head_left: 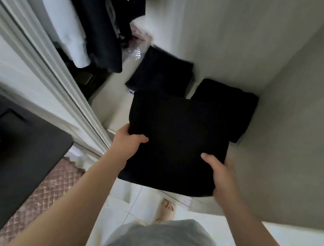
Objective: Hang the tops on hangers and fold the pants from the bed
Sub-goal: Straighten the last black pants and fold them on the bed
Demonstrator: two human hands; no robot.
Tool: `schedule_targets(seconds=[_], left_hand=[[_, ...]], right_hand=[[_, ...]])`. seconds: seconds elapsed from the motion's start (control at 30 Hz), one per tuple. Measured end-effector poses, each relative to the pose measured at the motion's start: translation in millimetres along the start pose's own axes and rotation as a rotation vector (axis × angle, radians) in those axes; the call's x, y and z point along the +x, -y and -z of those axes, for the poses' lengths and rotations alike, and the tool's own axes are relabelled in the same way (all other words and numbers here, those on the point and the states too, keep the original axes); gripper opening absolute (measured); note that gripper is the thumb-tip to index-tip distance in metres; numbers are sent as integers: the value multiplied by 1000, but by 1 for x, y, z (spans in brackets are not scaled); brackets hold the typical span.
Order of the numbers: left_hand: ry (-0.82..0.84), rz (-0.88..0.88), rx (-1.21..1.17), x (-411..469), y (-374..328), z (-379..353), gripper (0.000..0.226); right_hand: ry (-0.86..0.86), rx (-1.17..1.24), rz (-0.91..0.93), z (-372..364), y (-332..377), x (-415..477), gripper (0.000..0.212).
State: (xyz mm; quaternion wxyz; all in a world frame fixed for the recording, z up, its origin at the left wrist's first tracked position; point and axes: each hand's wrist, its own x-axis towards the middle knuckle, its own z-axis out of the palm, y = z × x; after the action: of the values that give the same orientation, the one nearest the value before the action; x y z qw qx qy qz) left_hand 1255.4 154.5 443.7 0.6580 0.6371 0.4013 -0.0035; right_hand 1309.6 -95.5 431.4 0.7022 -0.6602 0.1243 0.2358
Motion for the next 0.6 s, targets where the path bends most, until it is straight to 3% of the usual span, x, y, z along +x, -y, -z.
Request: schedule_targets(seconds=[0.2,0.5,0.6], left_hand=[[-42,-13,51,72,-29,-15,34],[91,-24,188,190,-61,-35,40],[117,-38,250,235,-71,-39,45]], right_hand=[[-22,31,25,-32,13,56,30],[-81,87,-59,-55,19,150,29],[-77,120,-83,-63,16,188,38]])
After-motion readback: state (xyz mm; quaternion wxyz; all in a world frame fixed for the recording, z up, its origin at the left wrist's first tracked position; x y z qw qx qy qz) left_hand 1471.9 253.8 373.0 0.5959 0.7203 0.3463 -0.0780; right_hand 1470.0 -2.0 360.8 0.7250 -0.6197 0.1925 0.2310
